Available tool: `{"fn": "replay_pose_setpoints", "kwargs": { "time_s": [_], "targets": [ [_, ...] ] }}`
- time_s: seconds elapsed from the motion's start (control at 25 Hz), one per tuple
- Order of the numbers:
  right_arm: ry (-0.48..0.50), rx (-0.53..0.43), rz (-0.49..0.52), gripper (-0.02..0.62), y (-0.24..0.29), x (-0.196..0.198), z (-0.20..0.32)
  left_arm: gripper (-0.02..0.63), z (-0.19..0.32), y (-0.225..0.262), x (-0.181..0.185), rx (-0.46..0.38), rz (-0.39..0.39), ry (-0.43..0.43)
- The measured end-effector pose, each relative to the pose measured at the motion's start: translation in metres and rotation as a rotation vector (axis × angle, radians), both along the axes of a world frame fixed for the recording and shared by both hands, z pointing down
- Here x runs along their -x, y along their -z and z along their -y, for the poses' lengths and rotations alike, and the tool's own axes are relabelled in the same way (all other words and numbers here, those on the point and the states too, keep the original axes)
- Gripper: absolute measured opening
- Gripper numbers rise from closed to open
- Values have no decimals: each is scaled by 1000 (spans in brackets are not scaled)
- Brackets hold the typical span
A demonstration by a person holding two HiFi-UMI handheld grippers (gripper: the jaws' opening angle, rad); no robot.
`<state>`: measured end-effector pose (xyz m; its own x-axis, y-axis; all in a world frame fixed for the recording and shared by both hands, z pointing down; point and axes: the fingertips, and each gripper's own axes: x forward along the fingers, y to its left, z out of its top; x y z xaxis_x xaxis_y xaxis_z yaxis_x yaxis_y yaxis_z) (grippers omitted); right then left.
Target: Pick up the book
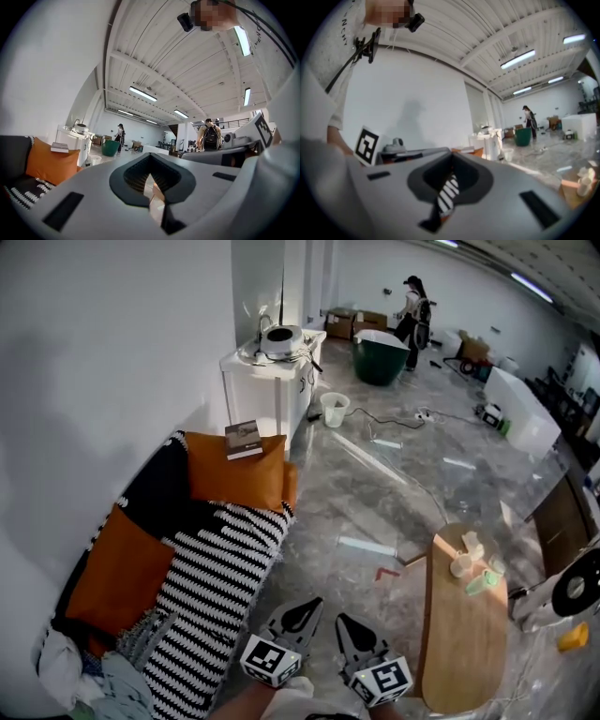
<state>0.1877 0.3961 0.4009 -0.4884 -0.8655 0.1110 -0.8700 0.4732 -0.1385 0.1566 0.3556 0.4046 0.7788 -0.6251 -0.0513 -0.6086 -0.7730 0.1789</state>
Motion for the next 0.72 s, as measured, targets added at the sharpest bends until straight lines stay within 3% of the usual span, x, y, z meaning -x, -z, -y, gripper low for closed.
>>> {"fn": "replay_pose_setpoints", "kwargs": {
  "time_s": [0.44, 0.72],
  "targets": [
    [0, 3, 25, 14, -7, -5, 73, 21, 71, 1, -3, -14, -10, 10],
    [64, 63, 43, 14, -22, 12, 105, 23, 98, -14, 23, 20, 9, 105]
  ]
}}
